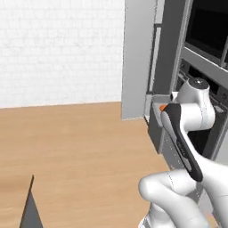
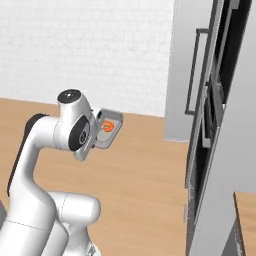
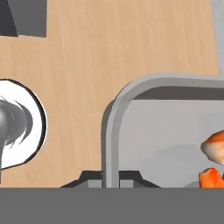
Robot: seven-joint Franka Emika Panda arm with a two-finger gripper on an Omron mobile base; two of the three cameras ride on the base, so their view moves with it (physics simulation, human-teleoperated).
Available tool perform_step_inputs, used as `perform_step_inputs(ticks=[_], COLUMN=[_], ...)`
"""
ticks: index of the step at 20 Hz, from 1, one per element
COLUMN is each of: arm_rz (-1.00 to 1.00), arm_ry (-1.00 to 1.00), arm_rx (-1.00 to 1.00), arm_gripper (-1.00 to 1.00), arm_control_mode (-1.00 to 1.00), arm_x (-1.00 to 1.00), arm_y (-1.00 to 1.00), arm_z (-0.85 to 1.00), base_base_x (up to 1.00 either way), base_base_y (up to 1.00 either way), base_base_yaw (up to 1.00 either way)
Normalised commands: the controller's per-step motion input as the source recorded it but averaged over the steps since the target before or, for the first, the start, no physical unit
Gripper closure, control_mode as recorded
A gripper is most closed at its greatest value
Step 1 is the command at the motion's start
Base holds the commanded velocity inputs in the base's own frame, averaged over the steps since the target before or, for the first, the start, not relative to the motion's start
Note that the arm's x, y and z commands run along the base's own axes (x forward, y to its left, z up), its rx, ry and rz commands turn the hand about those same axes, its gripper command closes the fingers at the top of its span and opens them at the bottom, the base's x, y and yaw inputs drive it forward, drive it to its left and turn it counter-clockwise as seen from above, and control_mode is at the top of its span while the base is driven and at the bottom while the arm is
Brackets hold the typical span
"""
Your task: Take the meat container that has the shrimp and place it on the second highest rack of the freezer. Then take the vegetable container that has the eggplant and carrot and place it on the highest rack of the freezer.
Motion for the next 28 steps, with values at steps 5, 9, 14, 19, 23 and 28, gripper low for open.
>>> perform_step_inputs(ticks=[5,9,14,19,23,28], arm_rz=[0.00,0.00,0.00,0.00,0.00,0.00], arm_ry=[0.00,0.00,0.00,0.00,0.00,0.00], arm_rx=[0.00,0.00,0.00,0.00,0.00,0.00], arm_gripper=[1.00,1.00,1.00,1.00,1.00,1.00], arm_control_mode=[1.00,1.00,1.00,1.00,1.00,1.00], arm_x=[0.00,0.00,0.00,0.00,0.00,0.00], arm_y=[0.00,0.00,0.00,0.00,0.00,0.00], arm_z=[0.00,0.00,0.00,0.00,0.00,0.00], base_base_x=[1.00,1.00,1.00,1.00,0.96,0.62], base_base_y=[0.00,0.00,-0.02,0.01,0.11,0.28], base_base_yaw=[0.21,0.09,0.03,0.01,-0.15,-0.48])
